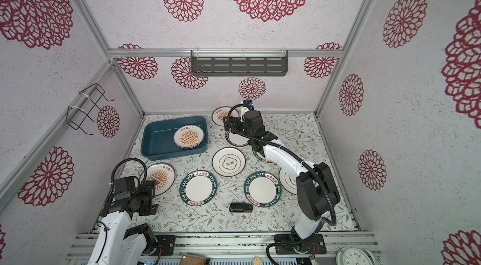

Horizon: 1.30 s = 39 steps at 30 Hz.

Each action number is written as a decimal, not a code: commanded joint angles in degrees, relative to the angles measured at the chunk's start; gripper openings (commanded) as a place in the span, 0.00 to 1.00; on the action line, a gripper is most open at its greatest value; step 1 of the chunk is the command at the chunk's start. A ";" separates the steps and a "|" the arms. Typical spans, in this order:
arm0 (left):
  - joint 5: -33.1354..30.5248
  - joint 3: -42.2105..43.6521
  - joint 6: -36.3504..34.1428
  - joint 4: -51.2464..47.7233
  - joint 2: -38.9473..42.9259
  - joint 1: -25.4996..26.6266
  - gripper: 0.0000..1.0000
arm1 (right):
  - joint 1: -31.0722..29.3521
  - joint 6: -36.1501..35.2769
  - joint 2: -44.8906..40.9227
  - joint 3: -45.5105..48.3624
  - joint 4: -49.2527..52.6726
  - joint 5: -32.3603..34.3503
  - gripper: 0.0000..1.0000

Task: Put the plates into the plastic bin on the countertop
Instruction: 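Move the left gripper to the second sunburst plate and grasp its edge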

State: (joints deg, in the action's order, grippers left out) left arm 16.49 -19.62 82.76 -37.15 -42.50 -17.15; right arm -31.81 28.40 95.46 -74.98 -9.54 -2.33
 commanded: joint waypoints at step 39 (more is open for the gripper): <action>-4.17 18.84 2.83 21.20 5.29 -1.21 0.51 | 0.09 -0.19 -4.05 -6.24 4.00 4.93 0.99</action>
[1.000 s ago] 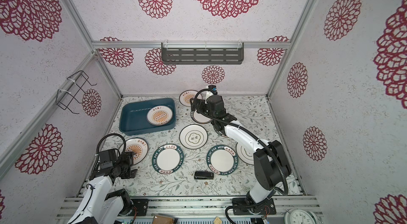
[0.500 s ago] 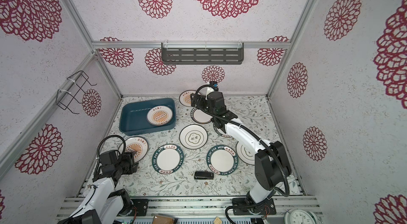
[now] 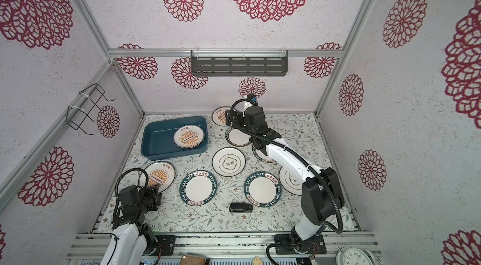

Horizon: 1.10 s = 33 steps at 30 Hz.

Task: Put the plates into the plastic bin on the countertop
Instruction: 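Move the left gripper to the second sunburst plate and grasp its edge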

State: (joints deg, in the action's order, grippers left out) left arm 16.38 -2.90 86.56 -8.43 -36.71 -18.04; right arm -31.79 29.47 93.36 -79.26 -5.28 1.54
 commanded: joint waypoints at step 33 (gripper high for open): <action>-2.17 -5.57 -0.48 -12.09 -3.43 -0.42 0.00 | 0.22 -0.93 -2.53 -0.87 -0.95 2.64 0.99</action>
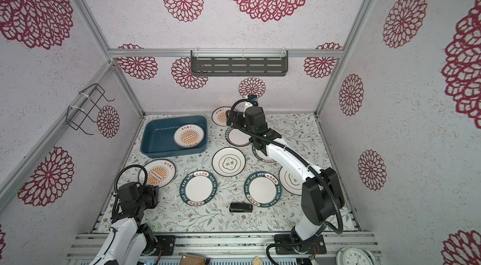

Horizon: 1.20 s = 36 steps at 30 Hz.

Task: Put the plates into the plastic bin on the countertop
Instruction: 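Move the left gripper to the second sunburst plate and grasp its edge, then lift the sunburst plate with the left gripper and lower it into the teal bin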

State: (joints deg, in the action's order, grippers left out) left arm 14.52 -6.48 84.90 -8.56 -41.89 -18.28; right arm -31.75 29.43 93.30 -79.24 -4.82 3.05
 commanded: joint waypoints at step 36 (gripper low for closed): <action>19.42 -49.17 -29.53 -26.17 -13.37 -0.19 0.00 | 0.86 -2.43 3.56 -9.31 0.10 -5.54 0.99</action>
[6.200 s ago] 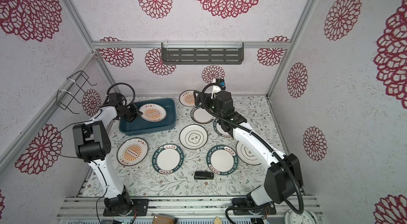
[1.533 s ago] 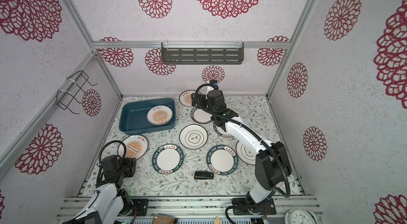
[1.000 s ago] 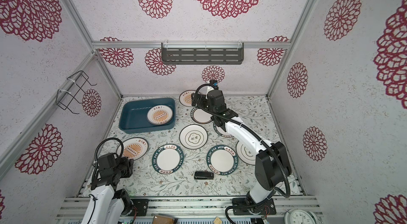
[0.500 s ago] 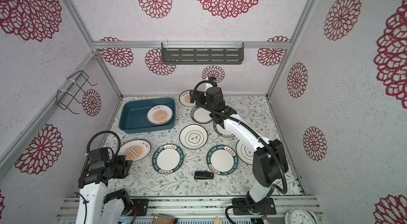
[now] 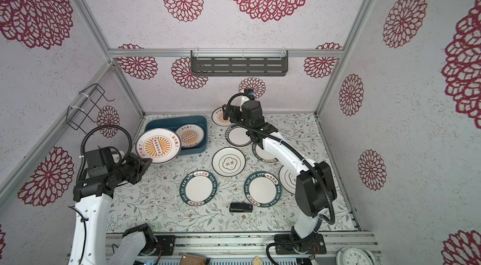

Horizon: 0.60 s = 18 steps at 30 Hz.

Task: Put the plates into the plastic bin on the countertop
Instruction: 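Lift the sunburst plate with the left gripper and lower it into the teal bin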

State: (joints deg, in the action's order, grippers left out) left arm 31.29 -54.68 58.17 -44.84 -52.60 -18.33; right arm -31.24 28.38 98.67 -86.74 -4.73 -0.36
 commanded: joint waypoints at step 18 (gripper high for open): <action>8.50 -21.12 -20.64 15.87 -41.45 5.00 0.00 | -0.83 3.27 4.46 -8.01 -3.31 -39.18 0.99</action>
State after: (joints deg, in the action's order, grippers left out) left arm 36.64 -72.51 42.37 -30.85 -89.58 -14.33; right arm -31.59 30.68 102.02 -92.05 -6.70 -32.36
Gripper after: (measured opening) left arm 0.068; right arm 0.989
